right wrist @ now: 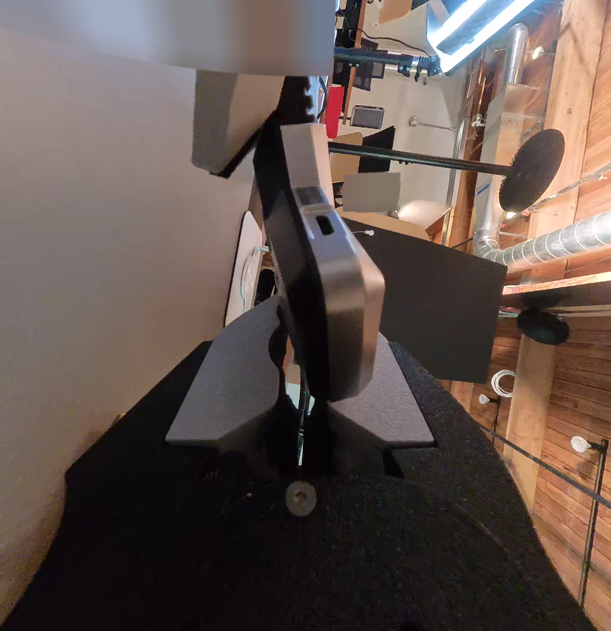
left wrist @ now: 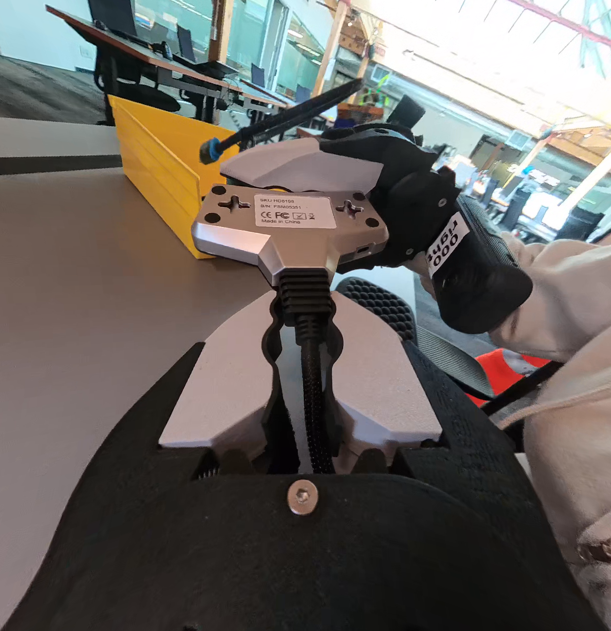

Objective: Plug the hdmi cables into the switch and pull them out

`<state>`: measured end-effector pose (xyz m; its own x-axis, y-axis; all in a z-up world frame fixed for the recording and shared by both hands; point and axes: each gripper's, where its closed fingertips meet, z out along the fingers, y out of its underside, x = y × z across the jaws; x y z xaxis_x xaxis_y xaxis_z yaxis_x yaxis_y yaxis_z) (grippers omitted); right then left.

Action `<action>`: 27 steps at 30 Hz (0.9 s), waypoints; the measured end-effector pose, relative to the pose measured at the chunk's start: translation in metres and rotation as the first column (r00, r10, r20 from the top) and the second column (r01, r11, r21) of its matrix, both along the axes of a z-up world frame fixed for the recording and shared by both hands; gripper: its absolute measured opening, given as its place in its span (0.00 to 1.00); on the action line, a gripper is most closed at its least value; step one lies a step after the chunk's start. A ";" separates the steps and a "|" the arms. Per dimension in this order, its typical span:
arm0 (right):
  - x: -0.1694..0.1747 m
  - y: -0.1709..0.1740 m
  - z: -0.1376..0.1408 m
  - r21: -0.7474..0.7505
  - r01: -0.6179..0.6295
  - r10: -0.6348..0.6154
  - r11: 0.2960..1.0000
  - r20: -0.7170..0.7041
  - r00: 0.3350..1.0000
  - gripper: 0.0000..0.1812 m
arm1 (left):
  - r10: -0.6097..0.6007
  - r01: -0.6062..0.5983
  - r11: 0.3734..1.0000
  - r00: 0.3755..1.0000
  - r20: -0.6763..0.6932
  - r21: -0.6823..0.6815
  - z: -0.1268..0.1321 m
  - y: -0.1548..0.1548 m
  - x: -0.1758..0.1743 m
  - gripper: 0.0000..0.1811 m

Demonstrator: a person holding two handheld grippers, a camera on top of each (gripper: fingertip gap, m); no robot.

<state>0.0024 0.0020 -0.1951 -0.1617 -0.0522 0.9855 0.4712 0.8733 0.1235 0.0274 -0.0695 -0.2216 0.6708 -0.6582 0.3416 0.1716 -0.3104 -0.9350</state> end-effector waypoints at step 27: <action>0.093 0.062 0.115 -0.704 -0.315 -0.019 0.636 -0.423 0.906 0.07 | 0.386 -0.343 0.876 0.920 -0.069 0.338 0.034 0.012 -0.074 0.13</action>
<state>0.0957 0.0639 -0.0802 0.1482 0.7301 0.6671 0.1867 0.6418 -0.7438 -0.0464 -0.0575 -0.1877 0.9080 -0.4158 0.0515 0.0853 0.0631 -0.9944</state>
